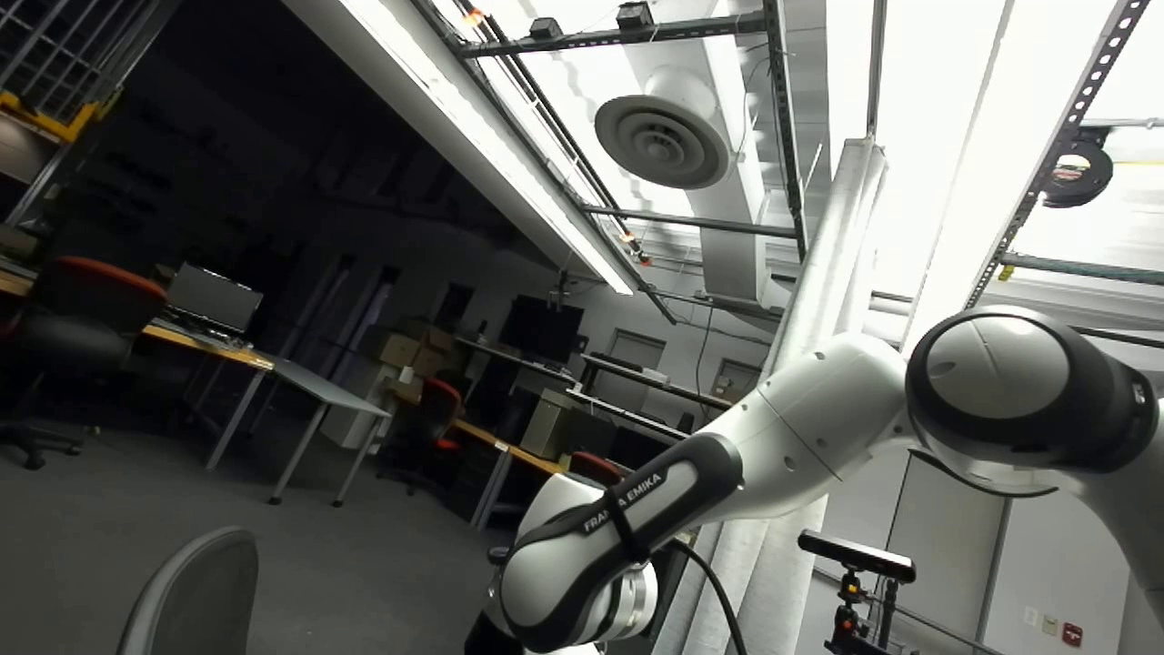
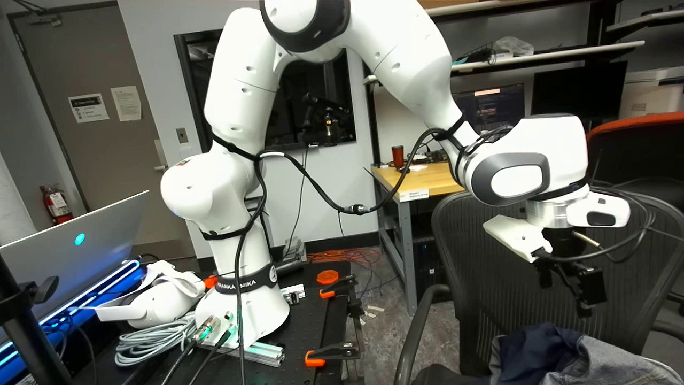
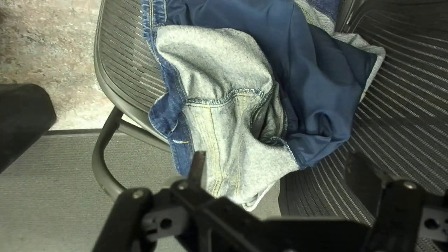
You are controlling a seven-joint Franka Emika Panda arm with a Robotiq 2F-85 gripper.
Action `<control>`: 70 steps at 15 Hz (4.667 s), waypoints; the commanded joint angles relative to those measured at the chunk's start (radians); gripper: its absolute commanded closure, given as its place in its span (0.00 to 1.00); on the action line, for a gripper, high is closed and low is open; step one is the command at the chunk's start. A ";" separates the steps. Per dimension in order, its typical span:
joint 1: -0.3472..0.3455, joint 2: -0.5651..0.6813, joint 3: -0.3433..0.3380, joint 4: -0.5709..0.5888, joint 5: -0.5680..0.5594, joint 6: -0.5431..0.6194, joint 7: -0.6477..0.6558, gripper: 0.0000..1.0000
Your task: Hang the jean jacket on the backrest of the black chair
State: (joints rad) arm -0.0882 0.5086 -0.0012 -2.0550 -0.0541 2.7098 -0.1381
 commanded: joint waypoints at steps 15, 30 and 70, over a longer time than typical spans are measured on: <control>0.042 0.413 0.004 0.412 0.043 -0.053 0.148 0.00; -0.006 0.696 0.036 0.867 0.073 -0.380 0.100 0.26; 0.156 0.045 0.095 0.832 0.072 -0.775 0.115 0.99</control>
State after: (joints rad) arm 0.0486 0.5787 0.0879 -1.3319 -0.0085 2.0547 -0.0260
